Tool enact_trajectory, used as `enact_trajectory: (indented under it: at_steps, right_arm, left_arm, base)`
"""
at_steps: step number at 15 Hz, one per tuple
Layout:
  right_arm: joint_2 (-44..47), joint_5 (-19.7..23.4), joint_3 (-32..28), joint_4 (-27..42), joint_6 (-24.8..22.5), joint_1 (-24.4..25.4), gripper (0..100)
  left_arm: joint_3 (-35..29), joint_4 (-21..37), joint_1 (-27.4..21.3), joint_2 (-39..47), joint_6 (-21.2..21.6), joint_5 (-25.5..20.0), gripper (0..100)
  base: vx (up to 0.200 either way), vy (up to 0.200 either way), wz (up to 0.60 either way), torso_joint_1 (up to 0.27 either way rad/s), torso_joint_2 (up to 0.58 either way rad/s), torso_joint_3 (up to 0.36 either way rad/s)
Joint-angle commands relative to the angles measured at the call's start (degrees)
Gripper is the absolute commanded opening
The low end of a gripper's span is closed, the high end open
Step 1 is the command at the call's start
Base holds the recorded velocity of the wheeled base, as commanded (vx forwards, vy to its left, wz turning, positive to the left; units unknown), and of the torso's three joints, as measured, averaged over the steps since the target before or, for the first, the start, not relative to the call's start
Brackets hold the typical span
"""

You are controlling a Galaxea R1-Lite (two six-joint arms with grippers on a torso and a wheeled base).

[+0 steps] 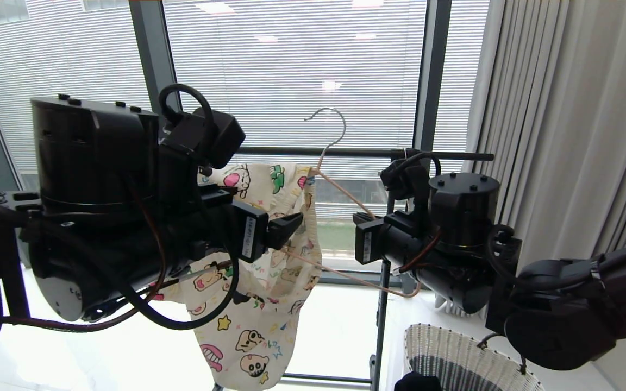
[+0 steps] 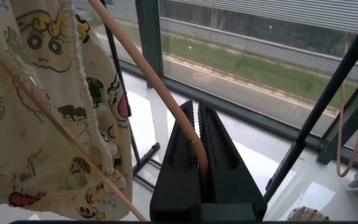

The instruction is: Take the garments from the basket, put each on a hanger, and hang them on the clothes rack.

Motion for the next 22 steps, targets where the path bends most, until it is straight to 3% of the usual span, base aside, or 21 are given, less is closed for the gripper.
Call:
enact_trajectory:
  at_steps: [1,4,8,10,13,16,20,22]
  right_arm:
    - [-0.2,0.0,0.9,-0.7,-0.7,-1.5,0]
    - [-1.2,0.4,4.0,-2.3,-2.5,-4.0,0]
    - [-4.5,3.0,11.6,-5.0,-4.8,-5.6,0]
    - [-6.9,4.8,19.5,-9.8,-8.4,-6.2,0]
    - [-10.5,7.8,30.4,-16.0,-12.7,-6.0,0]
    - [-13.1,10.1,34.5,-17.2,-14.8,-5.8,0]
    - [-13.8,11.4,35.2,-17.2,-17.1,-3.0,0]
    - [-13.7,11.4,35.2,-17.2,-17.8,-1.0,0]
  left_arm:
    - [1.8,0.0,0.0,-3.7,1.4,-0.1,100]
    - [8.6,0.1,0.6,-10.6,4.5,-6.7,100]
    - [10.4,0.3,8.4,-15.4,11.0,-19.9,100]
    - [10.4,0.3,11.7,-15.5,11.8,-23.6,100]
    - [10.4,0.1,14.0,-15.7,11.8,-34.0,100]
    - [14.0,0.3,11.3,-16.6,12.5,-35.4,100]
    - [18.4,0.3,5.4,-14.5,12.7,-35.4,100]
    - [19.5,0.3,4.8,-13.3,12.8,-35.4,100]
  base:
    - [0.0,0.0,0.0,0.0,0.0,0.0]
    - [0.0,0.0,0.0,0.0,0.0,0.0]
    - [0.0,0.0,0.0,0.0,0.0,0.0]
    - [0.0,0.0,0.0,0.0,0.0,0.0]
    - [0.0,0.0,0.0,0.0,0.0,0.0]
    - [0.0,0.0,0.0,0.0,0.0,0.0]
    - [0.0,0.0,0.0,0.0,0.0,0.0]
    - [0.0,0.0,0.0,0.0,0.0,0.0]
